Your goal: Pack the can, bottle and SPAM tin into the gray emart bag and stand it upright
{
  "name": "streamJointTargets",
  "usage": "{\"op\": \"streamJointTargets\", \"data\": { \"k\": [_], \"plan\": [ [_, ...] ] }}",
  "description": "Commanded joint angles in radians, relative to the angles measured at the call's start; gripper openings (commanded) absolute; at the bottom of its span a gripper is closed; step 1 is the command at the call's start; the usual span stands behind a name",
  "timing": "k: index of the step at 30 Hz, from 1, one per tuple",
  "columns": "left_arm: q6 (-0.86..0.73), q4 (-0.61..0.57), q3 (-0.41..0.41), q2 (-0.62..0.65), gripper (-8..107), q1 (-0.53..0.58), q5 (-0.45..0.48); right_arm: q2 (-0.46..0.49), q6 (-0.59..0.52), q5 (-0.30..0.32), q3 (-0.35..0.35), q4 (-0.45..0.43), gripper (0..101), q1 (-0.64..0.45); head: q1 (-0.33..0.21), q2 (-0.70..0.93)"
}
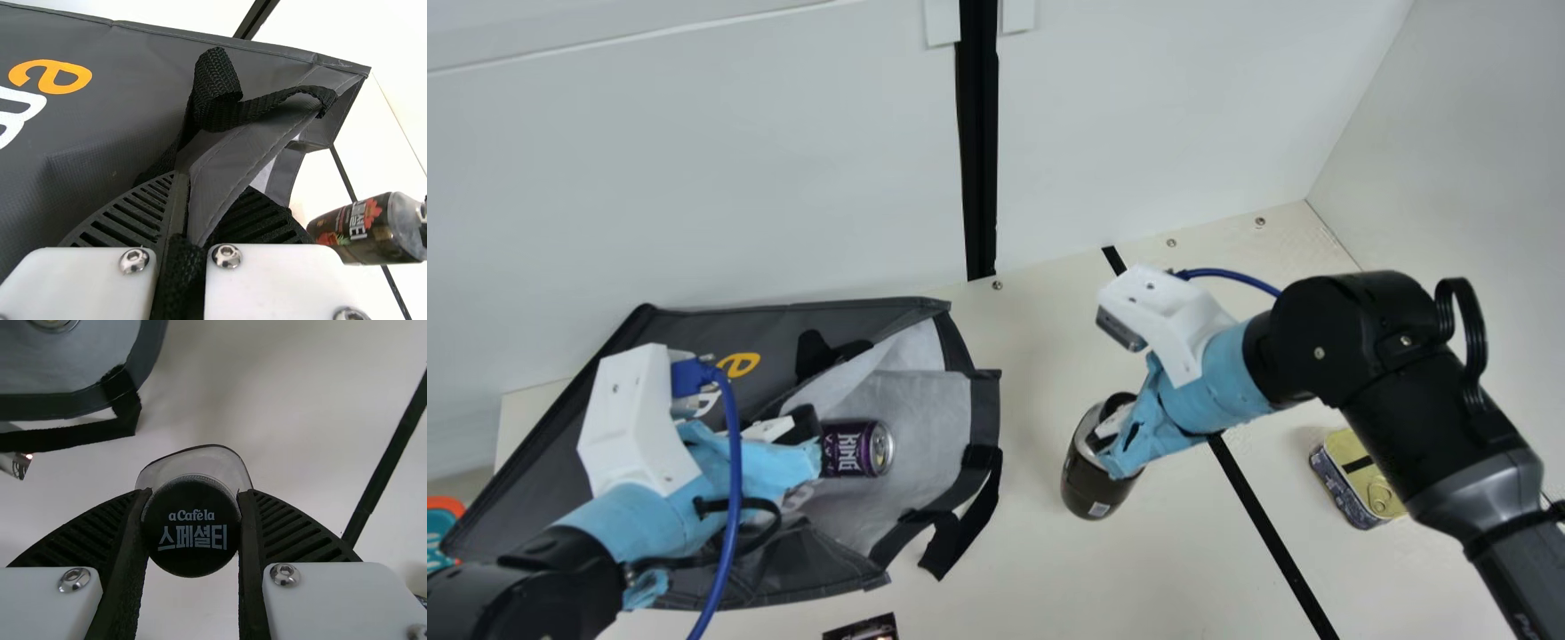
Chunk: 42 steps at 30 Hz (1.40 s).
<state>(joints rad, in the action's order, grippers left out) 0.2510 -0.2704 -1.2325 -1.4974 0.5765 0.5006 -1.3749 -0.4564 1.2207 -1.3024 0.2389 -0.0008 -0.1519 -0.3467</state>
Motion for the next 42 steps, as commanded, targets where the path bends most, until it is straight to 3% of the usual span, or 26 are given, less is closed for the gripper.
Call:
{"op": "streamJointTargets", "data": {
  "k": [1,21,33,42],
  "plan": [
    [0.000,0.000,0.000,0.000,-8,0.000,0.000,0.005,-0.005,-0.001,0.007,0.006,0,0.005,-0.023,-0.002],
    [0.000,0.000,0.000,0.000,-8,0.000,0.000,0.076,-0.102,-0.005,-0.026,0.221,0,-0.047,-0.023,-0.002],
    [0.000,0.000,0.000,0.000,-8,0.000,0.000,0.096,-0.198,-0.113,0.016,0.416,0,-0.055,-0.023,-0.002],
    [0.000,0.000,0.000,0.000,-8,0.000,0.000,0.091,-0.245,-0.218,0.061,0.498,0,0.000,-0.023,-0.002]
  ]
}}
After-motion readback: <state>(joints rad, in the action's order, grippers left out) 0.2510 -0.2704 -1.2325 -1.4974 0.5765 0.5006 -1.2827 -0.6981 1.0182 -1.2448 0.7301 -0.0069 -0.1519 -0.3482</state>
